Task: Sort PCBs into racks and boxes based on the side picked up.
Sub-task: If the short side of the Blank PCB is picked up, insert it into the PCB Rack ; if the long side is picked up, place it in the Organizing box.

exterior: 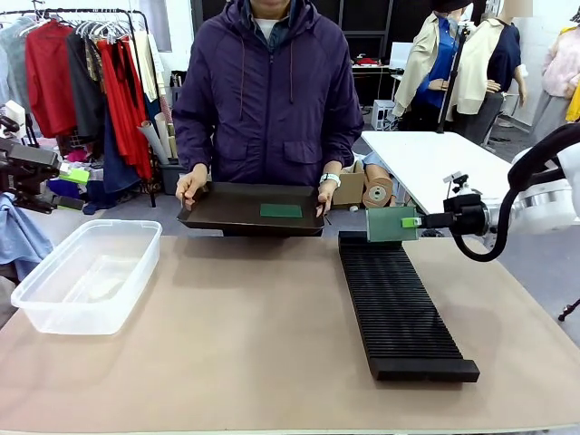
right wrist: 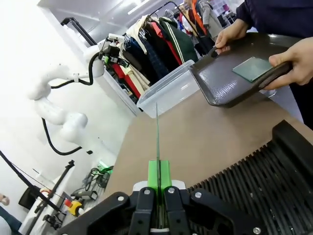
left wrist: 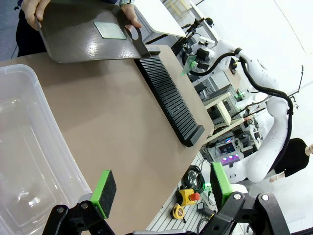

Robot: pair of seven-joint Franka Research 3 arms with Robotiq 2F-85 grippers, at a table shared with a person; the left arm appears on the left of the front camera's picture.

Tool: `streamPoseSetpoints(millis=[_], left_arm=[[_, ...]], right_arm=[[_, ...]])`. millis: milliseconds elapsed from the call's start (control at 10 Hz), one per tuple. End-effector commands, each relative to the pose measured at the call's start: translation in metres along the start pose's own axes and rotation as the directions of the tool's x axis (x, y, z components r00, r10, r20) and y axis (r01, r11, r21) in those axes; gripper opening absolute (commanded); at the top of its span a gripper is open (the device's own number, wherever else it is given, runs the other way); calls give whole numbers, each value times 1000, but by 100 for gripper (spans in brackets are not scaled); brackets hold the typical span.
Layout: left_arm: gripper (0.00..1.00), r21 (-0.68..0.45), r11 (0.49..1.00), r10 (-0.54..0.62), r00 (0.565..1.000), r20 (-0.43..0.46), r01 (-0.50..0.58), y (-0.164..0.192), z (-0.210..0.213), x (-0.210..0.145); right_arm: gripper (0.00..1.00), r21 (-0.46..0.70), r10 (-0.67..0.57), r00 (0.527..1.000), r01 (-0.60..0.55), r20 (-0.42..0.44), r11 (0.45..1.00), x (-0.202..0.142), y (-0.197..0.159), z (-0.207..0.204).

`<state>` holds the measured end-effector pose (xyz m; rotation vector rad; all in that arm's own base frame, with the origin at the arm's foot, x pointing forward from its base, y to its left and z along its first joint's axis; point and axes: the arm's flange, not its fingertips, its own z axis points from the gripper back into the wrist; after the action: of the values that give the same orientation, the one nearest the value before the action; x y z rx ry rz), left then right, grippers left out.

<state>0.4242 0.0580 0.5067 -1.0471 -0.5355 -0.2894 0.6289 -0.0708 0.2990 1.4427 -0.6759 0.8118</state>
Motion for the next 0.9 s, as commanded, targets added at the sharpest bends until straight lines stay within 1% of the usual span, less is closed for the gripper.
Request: streamPoseSetpoints(millis=[0,400,600,800], left_arm=[[100,-9,1000,-2,1000,-1,2,-2,1,0],[100,-9,1000,-2,1000,-1,2,-2,1,0],[100,-9,1000,-2,1000,-1,2,-2,1,0],[100,-9,1000,-2,1000,-1,2,-2,1,0]], right_arm=[[0,-24,89,995,-88,36,996,-17,-2,-4],[0,-68,203,978,-200,47,977,-43,-8,-3],[0,-90,250,967,-245,46,965,-53,-12,-1],[0,-90,281,958,-274,67,957,-61,-15,2]])
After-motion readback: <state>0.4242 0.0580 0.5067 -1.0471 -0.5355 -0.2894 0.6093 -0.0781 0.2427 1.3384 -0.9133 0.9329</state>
